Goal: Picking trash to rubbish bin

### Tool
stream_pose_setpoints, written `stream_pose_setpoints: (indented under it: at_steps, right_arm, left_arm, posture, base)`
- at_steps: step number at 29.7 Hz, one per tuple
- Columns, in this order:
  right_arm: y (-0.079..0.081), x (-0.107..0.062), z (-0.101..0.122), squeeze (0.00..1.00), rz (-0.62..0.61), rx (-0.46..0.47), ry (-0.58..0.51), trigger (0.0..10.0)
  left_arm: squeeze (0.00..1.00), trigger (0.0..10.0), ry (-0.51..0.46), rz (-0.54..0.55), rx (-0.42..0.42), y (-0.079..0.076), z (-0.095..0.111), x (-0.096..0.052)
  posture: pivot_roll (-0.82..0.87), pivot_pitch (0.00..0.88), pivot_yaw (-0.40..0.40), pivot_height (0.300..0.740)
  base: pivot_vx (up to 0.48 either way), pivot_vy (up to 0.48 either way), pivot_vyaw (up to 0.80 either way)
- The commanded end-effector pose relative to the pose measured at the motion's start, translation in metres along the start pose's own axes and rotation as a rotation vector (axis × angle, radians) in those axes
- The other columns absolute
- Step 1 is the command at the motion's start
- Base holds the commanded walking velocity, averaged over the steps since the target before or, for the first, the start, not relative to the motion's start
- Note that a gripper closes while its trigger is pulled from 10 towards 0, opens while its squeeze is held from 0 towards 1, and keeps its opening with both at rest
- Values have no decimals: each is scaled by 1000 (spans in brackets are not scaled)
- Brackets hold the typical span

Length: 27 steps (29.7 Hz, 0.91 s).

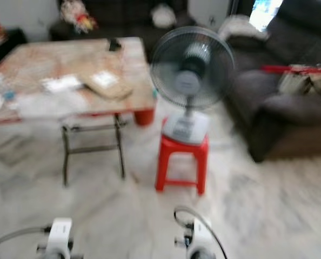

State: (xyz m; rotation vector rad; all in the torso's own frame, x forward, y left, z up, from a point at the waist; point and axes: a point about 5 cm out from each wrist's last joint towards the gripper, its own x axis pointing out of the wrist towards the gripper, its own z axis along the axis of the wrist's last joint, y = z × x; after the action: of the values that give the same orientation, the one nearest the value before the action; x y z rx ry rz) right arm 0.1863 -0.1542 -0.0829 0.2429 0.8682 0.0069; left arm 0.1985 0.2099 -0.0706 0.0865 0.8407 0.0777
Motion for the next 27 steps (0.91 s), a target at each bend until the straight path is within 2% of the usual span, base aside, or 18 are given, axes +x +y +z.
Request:
stream_pose_setpoints:
  at_steps: [1,12,17,22,27]
  right_arm:
    - [0,0,0,0,0,-4,-2,10000]
    - [-1,0,2,0,5,-6,-4,10000]
    - [1,2,8,0,16,-9,-21,10000]
    - [7,6,29,0,47,-22,-93,10000]
    - [18,10,72,0,104,-75,-239,10000]
  left_arm:
    - [0,10000,9,10,-1,3,-2,-1]
    - [0,10000,2,16,-4,3,-1,0]
    - [0,10000,-56,21,-1,3,12,2]
    - [0,10000,-130,22,14,0,28,4]
    - [0,10000,-280,80,36,-2,64,5]
  posture:
    - [3,0,53,740]
    - [6,0,46,740]
    - [15,0,39,740]
    - [13,0,33,740]
    - [17,0,8,740]
  base:
    - [0,0,800]
    - [0,0,800]
    - [0,0,733]
    - [0,0,0]
    - [0,0,0]
